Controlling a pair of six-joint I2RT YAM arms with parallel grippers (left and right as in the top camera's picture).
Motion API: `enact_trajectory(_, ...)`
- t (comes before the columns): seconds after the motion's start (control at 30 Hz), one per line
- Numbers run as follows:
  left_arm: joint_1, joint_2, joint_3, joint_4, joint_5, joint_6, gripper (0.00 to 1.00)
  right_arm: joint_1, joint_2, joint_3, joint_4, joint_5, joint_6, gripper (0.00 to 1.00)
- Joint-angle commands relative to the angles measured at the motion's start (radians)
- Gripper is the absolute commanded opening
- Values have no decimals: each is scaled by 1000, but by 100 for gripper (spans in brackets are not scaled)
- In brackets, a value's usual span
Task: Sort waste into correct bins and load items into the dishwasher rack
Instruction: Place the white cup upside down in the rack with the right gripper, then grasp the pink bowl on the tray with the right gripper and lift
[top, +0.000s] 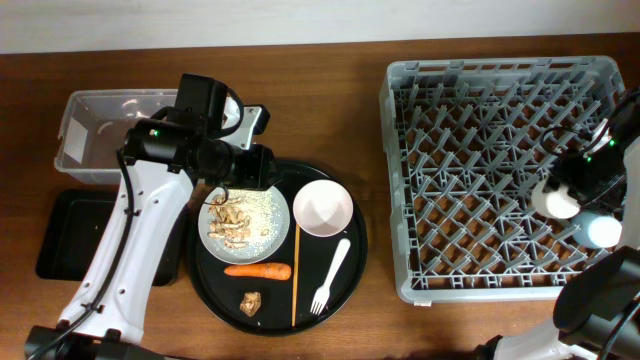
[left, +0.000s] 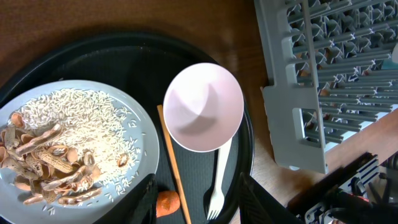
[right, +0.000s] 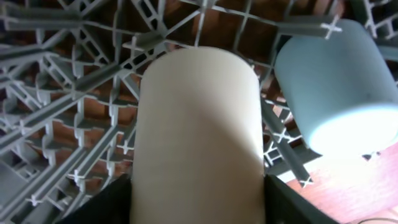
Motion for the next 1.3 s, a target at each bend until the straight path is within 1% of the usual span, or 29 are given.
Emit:
enact_trajectory(0.0, 0, 1, 6, -4, -3, 20, 42, -3, 5, 16, -3, -43, 4, 98)
enact_trajectory(0.27, 0, 1, 6, -8, -3, 20, 42, -3, 5, 16, -4, -50, 4, 99)
enact_trajectory(0.43, 0, 1, 6, -13, -3, 20, 42, -3, 2, 17, -31, -133, 2, 99)
enact_trajectory(0.47, 0, 1, 6, -16, -3, 20, 43, -3, -2, 17, -39, -159, -1, 99)
enact_trajectory(0.57, 0, 2, 6, -16, -5, 21, 48, 14, -51, 17, -45, -330, -99, 99)
enact_trajectory(0.67, 0, 2, 6, -16, -68, 20, 52, 72, -134, 18, -41, -441, -177, 99)
enact_trajectory(0.73, 0, 2, 6, -16, -105, 20, 52, 166, -216, 18, -27, -488, -228, 99)
enact_trajectory(0.8, 0, 2, 6, -16, -116, 19, 52, 279, -272, 18, 0, -483, -241, 99)
enact_trajectory(0.93, 0, 4, 6, -21, -142, 19, 52, 499, -297, 18, 44, -453, -239, 100)
enact_trajectory(1.0, 0, 4, 6, -38, -202, 19, 52, 615, -276, 18, 73, -441, -228, 97)
enact_trajectory(1.07, 0, 4, 6, -75, -307, -6, 51, 735, -233, 18, 108, -373, -195, 92)
enact_trajectory(1.1, 0, 4, 6, -92, -349, -35, 47, 768, -219, 18, 117, -350, -193, 90)
enact_trajectory(1.17, 2, 3, 6, -142, -515, -153, 46, 872, -152, 18, 155, -277, -158, 89)
enact_trajectory(1.2, 7, 3, 6, -155, -558, -180, 47, 901, -127, 18, 167, -252, -144, 89)
enact_trajectory(1.27, 26, 3, 6, -172, -580, -192, 48, 954, -66, 18, 195, -197, -101, 88)
